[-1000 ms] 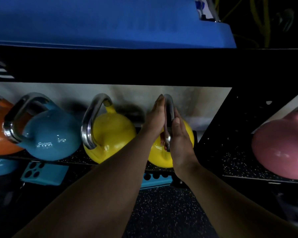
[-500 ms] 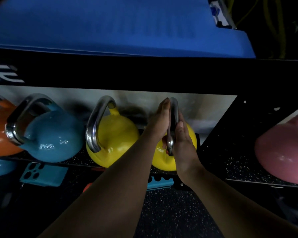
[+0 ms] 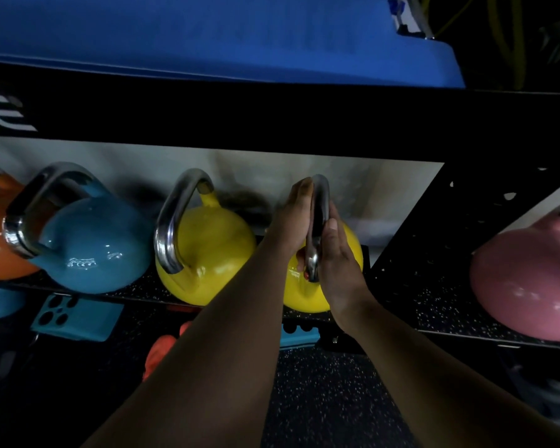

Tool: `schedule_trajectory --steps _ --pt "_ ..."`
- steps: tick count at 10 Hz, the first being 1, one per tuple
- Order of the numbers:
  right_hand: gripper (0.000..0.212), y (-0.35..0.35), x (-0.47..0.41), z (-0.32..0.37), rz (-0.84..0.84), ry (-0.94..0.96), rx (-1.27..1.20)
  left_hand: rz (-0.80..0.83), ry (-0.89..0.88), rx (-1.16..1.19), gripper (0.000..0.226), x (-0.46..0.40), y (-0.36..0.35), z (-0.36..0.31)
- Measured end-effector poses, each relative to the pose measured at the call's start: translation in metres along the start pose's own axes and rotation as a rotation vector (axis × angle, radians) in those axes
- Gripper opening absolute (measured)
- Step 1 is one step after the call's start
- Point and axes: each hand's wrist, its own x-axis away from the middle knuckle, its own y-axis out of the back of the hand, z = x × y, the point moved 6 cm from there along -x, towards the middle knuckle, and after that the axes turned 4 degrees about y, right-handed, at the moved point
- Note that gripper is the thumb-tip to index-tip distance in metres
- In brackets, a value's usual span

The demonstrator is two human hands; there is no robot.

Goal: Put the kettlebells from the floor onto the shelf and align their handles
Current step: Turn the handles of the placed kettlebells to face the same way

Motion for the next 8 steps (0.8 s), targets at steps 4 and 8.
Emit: schedule_trajectory --steps 4,8 --pt "0.043 0.016 -0.005 0.018 0.131 -0.182 0.047 -0.003 -0.165 -0.487 0.048 0.019 0.017 -0.041" --pt "0.024 0.148 0.068 0.061 0.155 0.051 0.865 -0.17 -0.314 -1.01 0.043 0.127 -0.025 -0.049"
